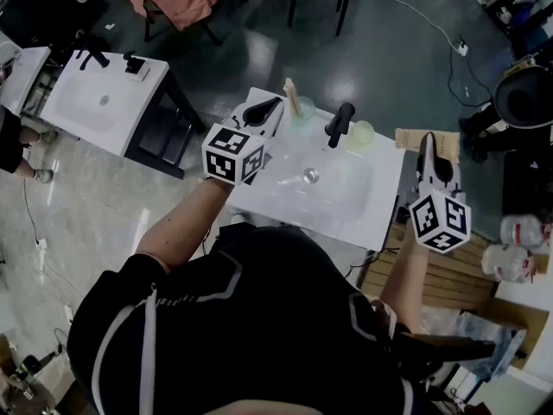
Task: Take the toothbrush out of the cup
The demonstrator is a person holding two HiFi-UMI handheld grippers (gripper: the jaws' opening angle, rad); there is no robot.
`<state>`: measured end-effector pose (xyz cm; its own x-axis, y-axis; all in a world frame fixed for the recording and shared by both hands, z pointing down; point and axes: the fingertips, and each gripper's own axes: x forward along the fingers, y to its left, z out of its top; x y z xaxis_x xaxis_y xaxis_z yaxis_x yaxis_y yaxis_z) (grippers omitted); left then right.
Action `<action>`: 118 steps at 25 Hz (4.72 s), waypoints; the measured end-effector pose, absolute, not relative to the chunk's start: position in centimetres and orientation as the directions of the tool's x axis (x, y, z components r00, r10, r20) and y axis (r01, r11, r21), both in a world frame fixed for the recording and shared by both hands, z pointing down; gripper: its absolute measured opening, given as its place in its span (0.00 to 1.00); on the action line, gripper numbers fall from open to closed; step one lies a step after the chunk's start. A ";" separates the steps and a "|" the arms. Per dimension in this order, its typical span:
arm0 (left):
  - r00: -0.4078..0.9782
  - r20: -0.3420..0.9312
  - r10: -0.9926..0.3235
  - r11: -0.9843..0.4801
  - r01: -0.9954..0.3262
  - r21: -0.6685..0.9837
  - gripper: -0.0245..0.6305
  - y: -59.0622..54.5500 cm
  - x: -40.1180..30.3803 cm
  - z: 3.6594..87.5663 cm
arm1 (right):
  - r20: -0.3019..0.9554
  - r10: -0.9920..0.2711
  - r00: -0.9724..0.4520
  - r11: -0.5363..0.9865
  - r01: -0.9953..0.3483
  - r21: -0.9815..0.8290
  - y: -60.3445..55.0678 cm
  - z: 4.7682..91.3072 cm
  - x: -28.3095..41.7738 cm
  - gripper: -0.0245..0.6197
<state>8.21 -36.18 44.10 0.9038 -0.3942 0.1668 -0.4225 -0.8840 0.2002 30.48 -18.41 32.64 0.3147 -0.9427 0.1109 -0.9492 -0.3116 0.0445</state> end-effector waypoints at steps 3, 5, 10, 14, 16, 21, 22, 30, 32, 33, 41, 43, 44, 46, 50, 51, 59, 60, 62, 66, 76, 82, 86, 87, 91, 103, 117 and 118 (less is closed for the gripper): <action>0.901 0.183 -0.394 -0.881 -0.427 0.205 0.05 -36.9 8.4 45.7 | 0.119 -0.931 0.345 -0.342 -0.939 0.040 -17.8 32.8 30.4 0.10; 0.904 0.190 -0.383 -0.881 -0.419 0.218 0.05 -37.2 8.7 46.7 | 0.130 -0.923 0.361 -0.359 -0.932 0.039 -17.3 33.1 30.3 0.10; 0.909 0.211 -0.360 -0.880 -0.406 0.246 0.06 -37.8 9.5 49.9 | 0.163 -0.903 0.398 -0.395 -0.917 0.054 -15.8 33.8 30.2 0.10; 0.904 0.257 -0.342 -0.874 -0.406 0.266 0.18 -38.7 10.1 52.7 | 0.182 -0.889 0.420 -0.417 -0.907 0.053 -14.9 34.6 30.1 0.10; 0.896 0.282 -0.342 -0.871 -0.415 0.263 0.22 -39.2 10.5 54.0 | 0.192 -0.881 0.433 -0.432 -0.901 0.049 -14.3 35.1 30.0 0.10; 0.874 0.328 -0.359 -0.856 -0.448 0.257 0.33 -40.7 12.2 56.6 | 0.196 -0.874 0.445 -0.447 -0.894 0.038 -13.6 35.3 29.7 0.10; 0.870 0.335 -0.362 -0.854 -0.454 0.255 0.34 -41.0 12.5 57.1 | 0.195 -0.870 0.452 -0.453 -0.890 0.041 -13.4 35.3 29.5 0.10; 0.867 0.355 -0.349 -0.848 -0.454 0.274 0.37 -42.6 14.9 60.1 | 0.213 -0.840 0.500 -0.496 -0.865 0.073 -12.0 35.5 29.2 0.10; 0.864 0.356 -0.357 -0.839 -0.464 0.283 0.37 -43.0 15.2 60.7 | 0.223 -0.833 0.506 -0.501 -0.861 0.083 -11.9 35.8 29.3 0.10; 0.862 0.355 -0.361 -0.836 -0.468 0.286 0.37 -43.3 15.3 61.0 | 0.229 -0.829 0.510 -0.505 -0.859 0.086 -11.8 36.1 29.4 0.10; 0.875 0.332 -0.352 -0.841 -0.451 0.298 0.37 -44.4 16.7 61.8 | 0.267 -0.815 0.514 -0.508 -0.856 0.097 -12.3 37.7 29.0 0.10; 0.883 0.326 -0.338 -0.846 -0.437 0.306 0.37 -44.3 17.2 61.9 | 0.269 -0.811 0.519 -0.515 -0.852 0.093 -12.2 37.8 29.0 0.10; 0.885 0.324 -0.333 -0.849 -0.431 0.305 0.37 -44.3 17.4 61.9 | 0.272 -0.810 0.520 -0.517 -0.852 0.088 -12.2 37.9 29.0 0.10; 0.888 0.322 -0.329 -0.855 -0.425 0.297 0.35 -44.4 17.8 61.8 | 0.279 -0.808 0.519 -0.518 -0.852 0.082 -12.1 38.2 29.1 0.10; 0.884 0.317 -0.344 -0.856 -0.434 0.282 0.17 -44.7 18.0 61.5 | 0.284 -0.805 0.520 -0.521 -0.850 0.079 -11.9 38.3 29.4 0.10; 0.883 0.317 -0.347 -0.856 -0.436 0.278 0.15 -44.7 18.1 61.4 | 0.283 -0.806 0.521 -0.523 -0.849 0.076 -11.8 38.3 29.6 0.10; 0.878 0.311 -0.363 -0.858 -0.445 0.256 0.12 -44.7 18.0 59.6 | 0.250 -0.843 0.477 -0.483 -0.875 0.042 -11.8 37.3 31.4 0.10; 0.881 0.306 -0.360 -0.860 -0.441 0.256 0.12 -44.6 18.1 59.3 | 0.246 -0.848 0.470 -0.477 -0.878 0.036 -11.7 37.2 31.7 0.10; 0.883 0.296 -0.365 -0.863 -0.441 0.249 0.11 -44.5 18.1 58.3 | 0.241 -0.857 0.456 -0.464 -0.885 0.023 -11.8 37.0 32.3 0.10; 0.879 0.254 -0.403 -0.853 -0.461 0.246 0.11 -44.7 17.1 55.2 | 0.214 -0.889 0.404 -0.414 -0.910 -0.002 -12.9 36.4 33.0 0.10; 0.864 0.206 -0.459 -0.855 -0.493 0.161 0.11 -42.3 15.4 48.7 | 0.164 -0.938 0.304 -0.317 -0.947 -0.056 -14.5 35.4 35.8 0.10; 0.868 0.159 -0.471 -0.853 -0.494 0.171 0.11 -40.0 14.4 44.6 | 0.141 -0.955 0.260 -0.271 -0.960 -0.068 -15.3 35.4 37.2 0.10; 0.857 0.143 -0.495 -0.843 -0.514 0.158 0.11 -38.7 13.3 41.7 | 0.106 -0.967 0.232 -0.242 -0.965 -0.102 -16.3 34.8 38.0 0.10; 0.855 0.141 -0.499 -0.841 -0.517 0.158 0.10 -38.4 13.0 41.0 | 0.101 -0.969 0.226 -0.236 -0.966 -0.107 -16.6 34.8 38.1 0.10; 0.854 0.119 -0.507 -0.838 -0.520 0.167 0.10 -37.2 12.0 38.2 | 0.092 -0.978 0.187 -0.197 -0.975 -0.106 -17.9 34.5 38.1 0.10; 0.821 0.068 -0.567 -0.815 -0.571 0.099 0.09 -36.0 9.2 32.7 | 0.113 -0.981 0.155 -0.160 -0.986 -0.045 -19.7 33.9 37.5 0.10; 0.823 0.047 -0.566 -0.818 -0.568 0.087 0.08 -35.1 8.1 31.9 | 0.115 -0.980 0.165 -0.166 -0.986 0.006 -19.6 33.1 35.6 0.10; 0.823 0.047 -0.566 -0.819 -0.568 0.088 0.08 -35.0 8.0 32.0 | 0.115 -0.980 0.165 -0.165 -0.986 0.004 -19.5 33.1 35.4 0.10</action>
<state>7.98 -35.05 31.99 0.8233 -0.5657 0.0465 -0.5675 -0.8186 0.0880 35.45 -19.53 33.08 0.1646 -0.9796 0.1153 -0.9862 -0.1652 0.0038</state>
